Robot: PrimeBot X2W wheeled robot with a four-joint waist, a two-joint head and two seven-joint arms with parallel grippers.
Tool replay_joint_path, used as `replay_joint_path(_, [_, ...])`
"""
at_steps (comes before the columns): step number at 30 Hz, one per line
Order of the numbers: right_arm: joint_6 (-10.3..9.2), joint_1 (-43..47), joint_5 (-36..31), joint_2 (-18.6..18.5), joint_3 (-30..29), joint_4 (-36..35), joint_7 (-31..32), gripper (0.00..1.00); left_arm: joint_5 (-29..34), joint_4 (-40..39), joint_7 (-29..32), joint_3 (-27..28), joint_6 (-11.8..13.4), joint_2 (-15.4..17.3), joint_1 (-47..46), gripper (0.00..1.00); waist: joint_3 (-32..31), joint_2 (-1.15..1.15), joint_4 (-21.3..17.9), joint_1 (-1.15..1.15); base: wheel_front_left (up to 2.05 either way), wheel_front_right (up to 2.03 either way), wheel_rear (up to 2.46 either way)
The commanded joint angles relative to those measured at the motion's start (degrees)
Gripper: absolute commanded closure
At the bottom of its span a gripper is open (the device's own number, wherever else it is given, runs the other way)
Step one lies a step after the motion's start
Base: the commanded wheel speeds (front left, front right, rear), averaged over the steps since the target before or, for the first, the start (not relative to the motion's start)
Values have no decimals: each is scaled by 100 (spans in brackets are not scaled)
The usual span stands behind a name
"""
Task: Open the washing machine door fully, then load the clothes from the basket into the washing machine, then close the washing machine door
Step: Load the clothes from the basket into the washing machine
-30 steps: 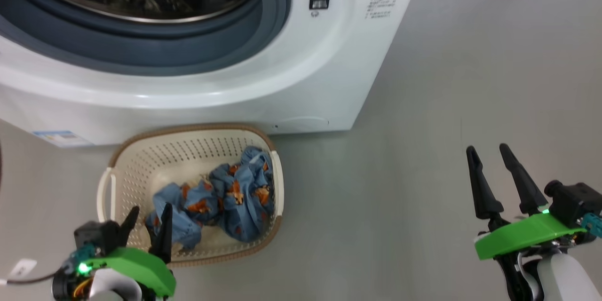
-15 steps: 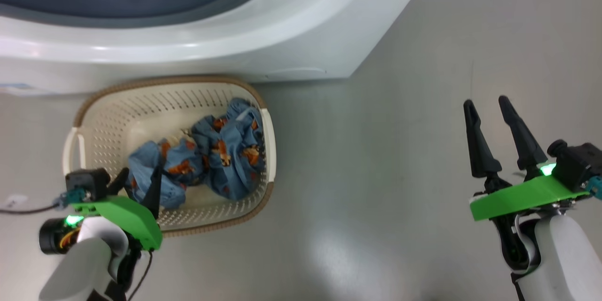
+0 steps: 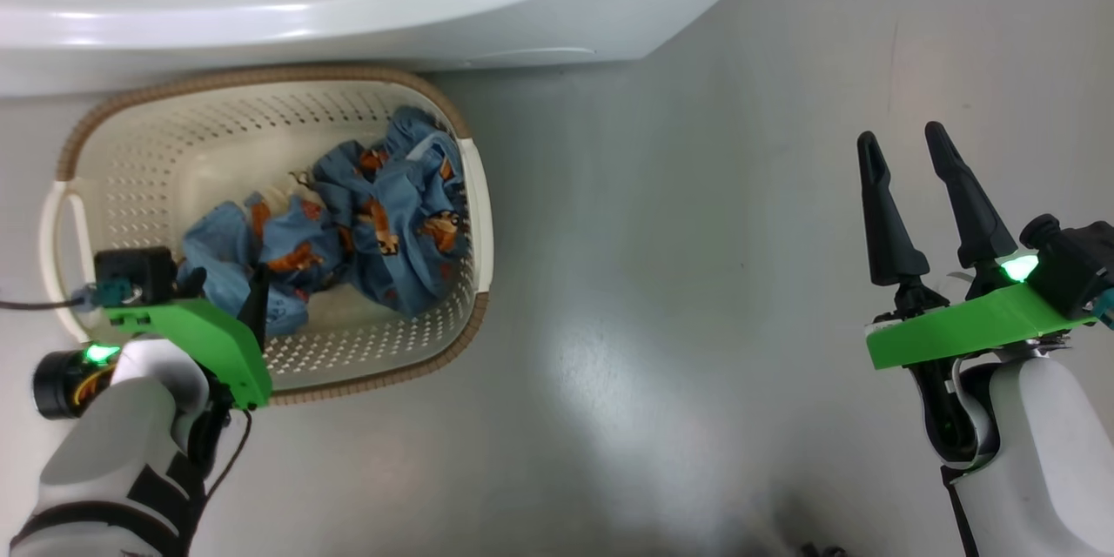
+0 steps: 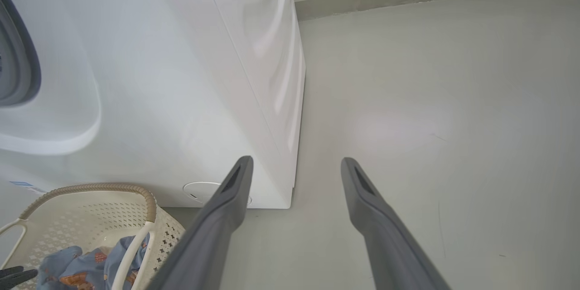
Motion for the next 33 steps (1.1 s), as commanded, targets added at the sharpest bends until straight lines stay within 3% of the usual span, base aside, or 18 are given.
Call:
replay_joint_path(1, [9,37,-51,30,131,-126,-68,0,-89,43,49,45,-9,258,-24,0,123,0,-49,0,0,0,0])
replay_joint_path(31, [9,-93,-54,72,293,-218,-68,0,-874,165,467,-987,-9,538,-703,0,791,0,-202,0,0,0,0])
replay_joint_path(32, [9,-94,-56,73,296,-222,-68,0,-894,160,481,-1027,-9,546,-714,9,801,0,-210,0,0,0,0])
replay_joint_path(33, [9,-98,-59,74,298,-225,-68,0,-912,156,497,-1069,-9,556,-725,39,809,0,-216,0,0,0,0])
